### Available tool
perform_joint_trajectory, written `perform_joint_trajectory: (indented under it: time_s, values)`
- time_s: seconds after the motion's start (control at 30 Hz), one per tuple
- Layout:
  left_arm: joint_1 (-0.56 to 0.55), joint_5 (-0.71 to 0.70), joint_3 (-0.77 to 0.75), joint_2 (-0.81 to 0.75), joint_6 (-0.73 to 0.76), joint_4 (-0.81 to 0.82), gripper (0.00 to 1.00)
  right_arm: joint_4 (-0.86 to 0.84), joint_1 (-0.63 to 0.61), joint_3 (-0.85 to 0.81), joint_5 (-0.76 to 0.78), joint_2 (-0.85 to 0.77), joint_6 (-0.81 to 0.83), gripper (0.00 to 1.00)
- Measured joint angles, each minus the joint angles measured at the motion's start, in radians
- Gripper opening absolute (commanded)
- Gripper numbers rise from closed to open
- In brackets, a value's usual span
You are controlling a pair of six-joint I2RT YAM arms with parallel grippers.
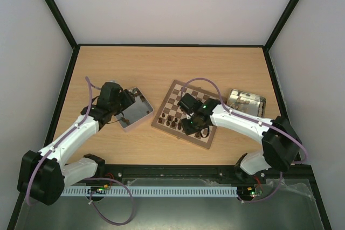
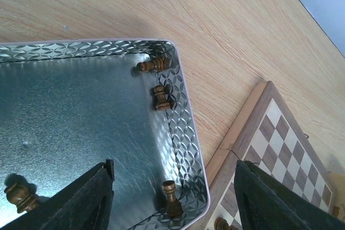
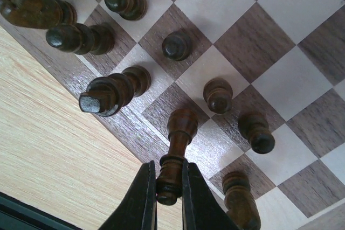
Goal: Set up the chess pieces on the board
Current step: Place the chess piece on the chessboard.
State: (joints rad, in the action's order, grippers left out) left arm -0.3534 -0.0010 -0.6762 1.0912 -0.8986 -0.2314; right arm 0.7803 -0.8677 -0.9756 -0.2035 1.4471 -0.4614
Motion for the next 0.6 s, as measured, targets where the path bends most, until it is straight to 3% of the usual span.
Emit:
perform_joint_trajectory:
  time_s: [0.2,0.43,0.6]
  values:
    - [0.002,0.0,0.0,0.001,0.002,0.0,0.64,-0.012,-0.003,0.007,-0.009,0.018,0.007,0.05]
    - [0.002,-0.001,0.0,0.003,0.002,-0.001,0.64,-0.03,-0.003,0.007,-0.014,0.03,0.012,0.26]
    - [0.007,-0.001,0.0,0.003,0.002,-0.001,0.64,-0.03,-0.003,0.007,-0.014,0.034,0.013,0.26]
